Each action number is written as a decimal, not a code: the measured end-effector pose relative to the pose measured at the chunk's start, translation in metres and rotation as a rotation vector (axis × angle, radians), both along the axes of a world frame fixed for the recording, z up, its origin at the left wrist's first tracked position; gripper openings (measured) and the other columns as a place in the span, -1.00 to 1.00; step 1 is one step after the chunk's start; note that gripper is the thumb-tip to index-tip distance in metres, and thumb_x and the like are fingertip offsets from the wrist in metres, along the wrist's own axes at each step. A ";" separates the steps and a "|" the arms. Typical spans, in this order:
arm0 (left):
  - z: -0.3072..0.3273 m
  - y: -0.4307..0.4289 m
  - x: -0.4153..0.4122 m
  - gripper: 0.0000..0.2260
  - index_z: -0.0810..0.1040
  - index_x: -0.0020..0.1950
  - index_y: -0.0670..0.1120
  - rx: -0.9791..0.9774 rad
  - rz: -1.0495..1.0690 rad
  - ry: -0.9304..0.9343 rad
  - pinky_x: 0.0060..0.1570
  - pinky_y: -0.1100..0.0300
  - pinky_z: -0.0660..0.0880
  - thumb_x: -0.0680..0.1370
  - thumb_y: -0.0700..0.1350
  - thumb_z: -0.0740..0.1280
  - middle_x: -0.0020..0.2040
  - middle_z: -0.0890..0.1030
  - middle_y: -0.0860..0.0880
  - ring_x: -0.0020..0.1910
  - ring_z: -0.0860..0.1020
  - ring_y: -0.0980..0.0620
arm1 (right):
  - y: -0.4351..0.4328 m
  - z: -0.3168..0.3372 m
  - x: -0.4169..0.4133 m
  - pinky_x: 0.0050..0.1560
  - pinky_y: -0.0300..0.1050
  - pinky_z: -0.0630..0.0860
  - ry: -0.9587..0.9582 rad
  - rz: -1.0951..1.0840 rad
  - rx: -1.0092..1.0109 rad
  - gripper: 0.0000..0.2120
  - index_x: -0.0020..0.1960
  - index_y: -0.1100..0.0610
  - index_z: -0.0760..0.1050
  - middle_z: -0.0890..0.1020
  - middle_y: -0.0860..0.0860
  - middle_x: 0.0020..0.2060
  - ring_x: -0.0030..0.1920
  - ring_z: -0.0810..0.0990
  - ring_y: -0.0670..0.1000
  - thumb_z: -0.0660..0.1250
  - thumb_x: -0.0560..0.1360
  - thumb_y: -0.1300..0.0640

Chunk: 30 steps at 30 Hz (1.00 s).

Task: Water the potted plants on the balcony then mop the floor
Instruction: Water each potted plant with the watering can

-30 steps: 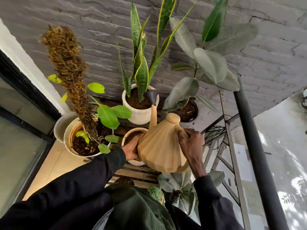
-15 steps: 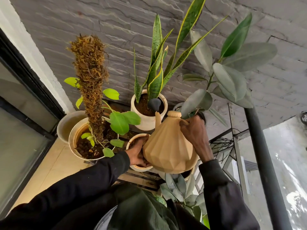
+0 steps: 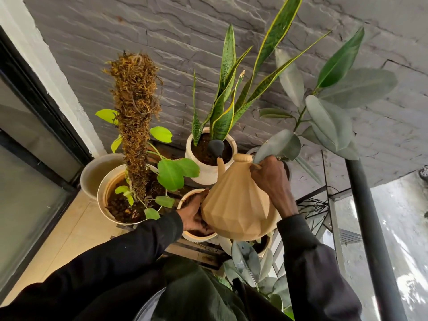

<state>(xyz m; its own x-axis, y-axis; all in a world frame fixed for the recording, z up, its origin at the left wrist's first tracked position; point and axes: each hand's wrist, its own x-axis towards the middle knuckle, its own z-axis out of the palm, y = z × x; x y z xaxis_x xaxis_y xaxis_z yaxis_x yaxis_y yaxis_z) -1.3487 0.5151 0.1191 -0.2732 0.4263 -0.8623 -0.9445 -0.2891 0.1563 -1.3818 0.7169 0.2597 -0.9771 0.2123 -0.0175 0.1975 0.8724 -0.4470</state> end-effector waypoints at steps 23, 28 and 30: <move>0.010 0.011 -0.004 -0.37 0.55 0.20 -0.17 -0.003 -0.018 0.013 -0.05 -0.13 0.54 0.46 0.37 0.39 0.13 0.57 -0.23 0.10 0.53 -0.26 | -0.003 0.014 -0.021 -0.32 -0.14 0.38 -0.055 -0.036 -0.003 -0.75 0.11 0.32 0.52 0.65 0.25 -0.01 -0.12 0.65 0.25 0.41 0.57 0.15; 0.010 0.011 -0.005 -0.38 0.55 0.17 -0.18 -0.015 -0.020 0.021 -0.05 -0.14 0.54 0.48 0.37 0.37 0.12 0.57 -0.24 0.07 0.52 -0.25 | -0.004 0.015 -0.019 -0.33 -0.15 0.40 -0.047 -0.027 0.004 -0.73 0.15 0.32 0.51 0.65 0.22 0.00 -0.12 0.65 0.22 0.41 0.58 0.14; 0.009 0.011 -0.005 -0.37 0.55 0.18 -0.18 -0.020 -0.020 0.023 -0.05 -0.15 0.54 0.48 0.37 0.37 0.12 0.57 -0.24 0.08 0.52 -0.25 | -0.003 0.015 -0.018 -0.36 -0.19 0.40 -0.036 -0.020 0.007 -0.74 0.14 0.33 0.52 0.65 0.21 -0.01 -0.14 0.65 0.21 0.41 0.58 0.15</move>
